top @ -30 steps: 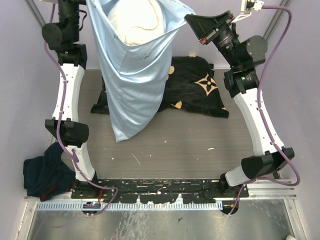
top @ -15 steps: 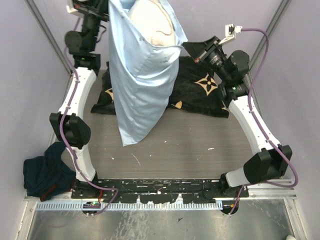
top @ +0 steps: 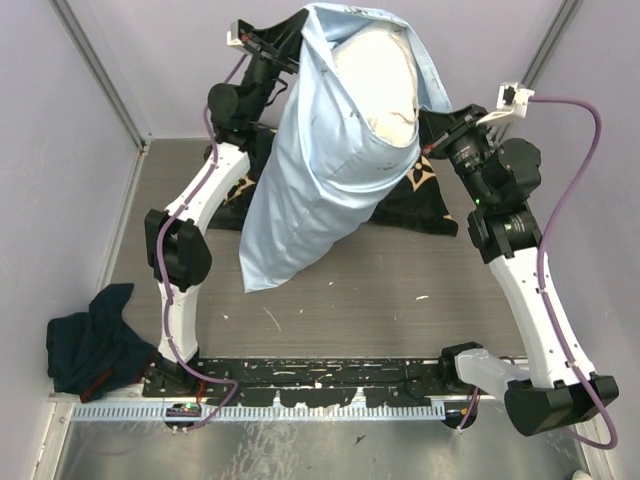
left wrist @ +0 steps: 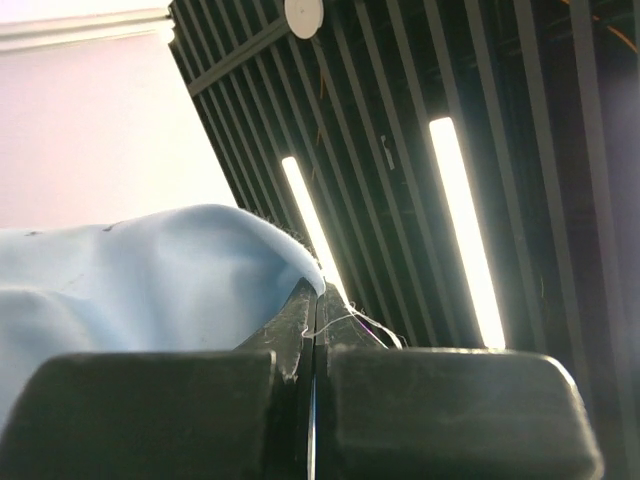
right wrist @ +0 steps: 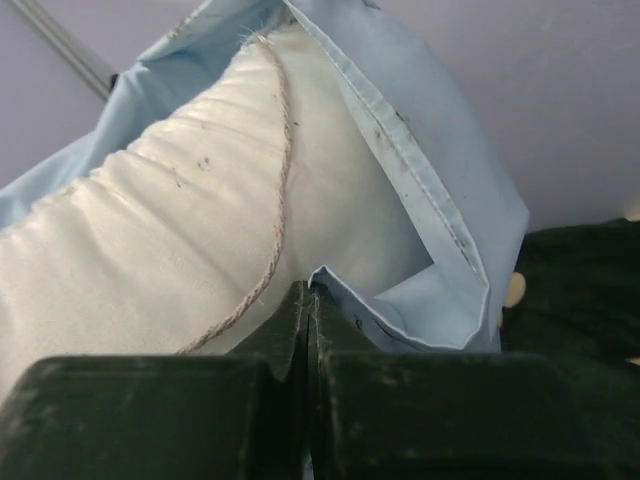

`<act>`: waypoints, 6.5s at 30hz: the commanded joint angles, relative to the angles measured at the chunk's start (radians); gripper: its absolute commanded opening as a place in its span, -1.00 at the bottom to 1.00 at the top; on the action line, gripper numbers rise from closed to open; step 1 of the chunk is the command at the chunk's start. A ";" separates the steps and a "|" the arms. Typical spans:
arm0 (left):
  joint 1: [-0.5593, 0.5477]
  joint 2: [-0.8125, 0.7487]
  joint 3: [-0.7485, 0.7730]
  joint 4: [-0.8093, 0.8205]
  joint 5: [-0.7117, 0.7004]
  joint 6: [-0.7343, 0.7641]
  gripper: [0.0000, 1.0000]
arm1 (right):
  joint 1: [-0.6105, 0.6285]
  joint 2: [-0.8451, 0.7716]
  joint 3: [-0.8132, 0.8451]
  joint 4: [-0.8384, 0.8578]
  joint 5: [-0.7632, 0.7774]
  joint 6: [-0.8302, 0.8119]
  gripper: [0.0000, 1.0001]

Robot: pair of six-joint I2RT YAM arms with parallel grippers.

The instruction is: Put the pillow into the pillowcase

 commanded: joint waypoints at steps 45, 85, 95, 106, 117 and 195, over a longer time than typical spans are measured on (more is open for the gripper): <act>-0.245 -0.421 -0.557 -0.241 0.169 0.323 -1.00 | 0.453 0.673 0.141 0.115 -0.328 0.242 -0.99; -0.121 -0.181 -0.928 0.454 0.212 -0.024 -0.39 | 0.037 0.108 -0.445 -0.357 0.081 -0.072 -0.07; -0.057 -0.263 -1.020 0.498 0.339 -0.023 -0.04 | 0.037 -0.082 -0.544 -0.371 0.088 -0.039 0.16; -0.020 -0.320 -1.001 0.412 0.517 0.035 -0.42 | 0.030 -0.118 -0.610 -0.157 0.016 0.063 0.19; -0.022 -0.298 -1.061 0.437 0.507 0.026 -0.43 | 0.020 0.108 -0.535 0.331 -0.249 0.331 0.17; 0.103 -0.562 -0.871 -0.915 0.680 0.998 -0.03 | -0.052 -0.171 -0.500 -0.682 0.236 0.015 -0.99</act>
